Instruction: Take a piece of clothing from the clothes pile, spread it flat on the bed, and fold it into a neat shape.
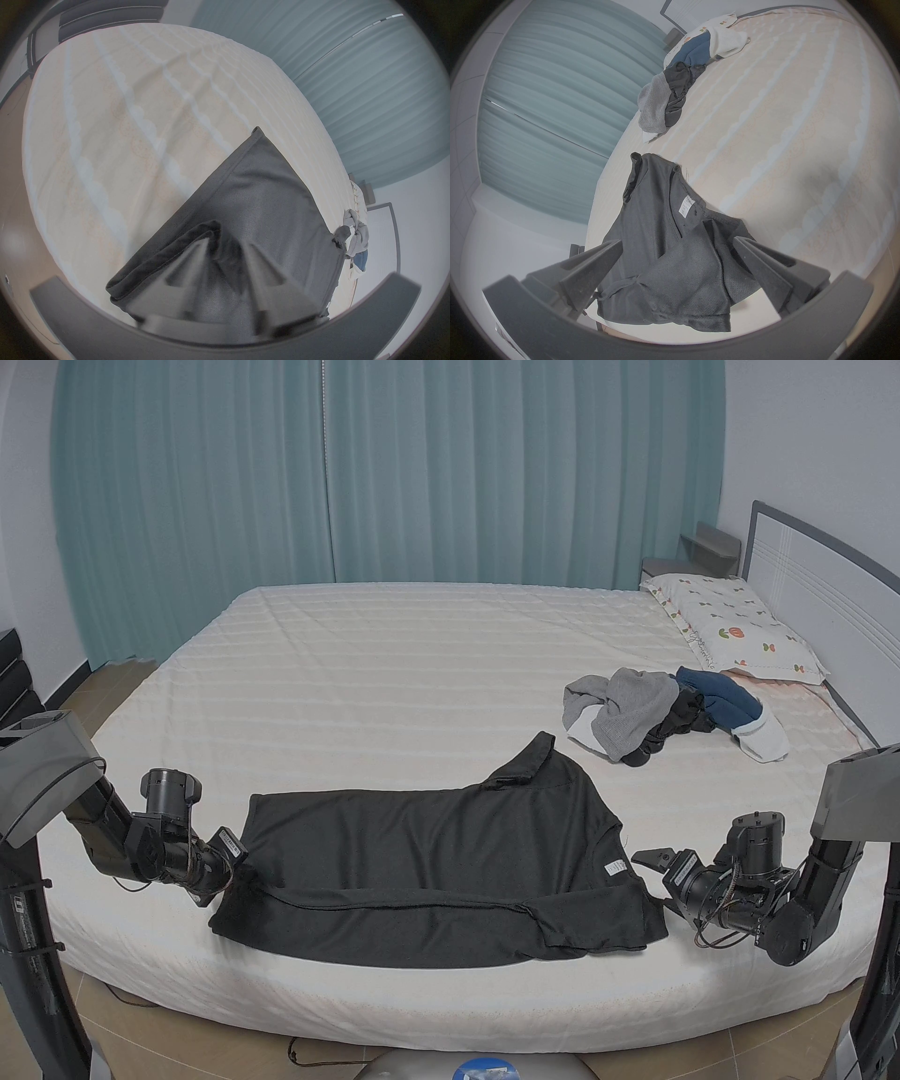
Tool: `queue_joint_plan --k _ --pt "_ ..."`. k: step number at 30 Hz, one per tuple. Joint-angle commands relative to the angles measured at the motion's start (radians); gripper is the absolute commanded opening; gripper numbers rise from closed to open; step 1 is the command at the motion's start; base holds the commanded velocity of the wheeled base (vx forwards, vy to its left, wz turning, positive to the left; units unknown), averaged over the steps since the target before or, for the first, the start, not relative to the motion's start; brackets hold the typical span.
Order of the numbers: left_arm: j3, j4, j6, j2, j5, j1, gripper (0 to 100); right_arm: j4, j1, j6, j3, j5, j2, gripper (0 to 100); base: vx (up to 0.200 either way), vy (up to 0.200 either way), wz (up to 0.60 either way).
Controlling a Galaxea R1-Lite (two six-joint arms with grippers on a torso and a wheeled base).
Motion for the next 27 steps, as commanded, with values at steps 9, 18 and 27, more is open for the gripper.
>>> queue_joint_plan --k 9,18,27 --pt "-0.005 -0.009 -0.008 0.003 0.057 0.017 0 -0.002 0.001 -0.008 0.0 -0.009 0.004 100 0.0 0.0 0.0" --pt "-0.006 -0.052 -0.018 0.028 0.06 0.046 0 -0.056 0.006 -0.031 -0.017 -0.012 0.016 100 0.0 0.0 0.0" --pt "-0.019 -0.052 -0.018 0.052 0.078 0.048 0 -0.04 0.0 -0.232 -0.083 0.0 0.079 100 0.0 0.0 0.0"
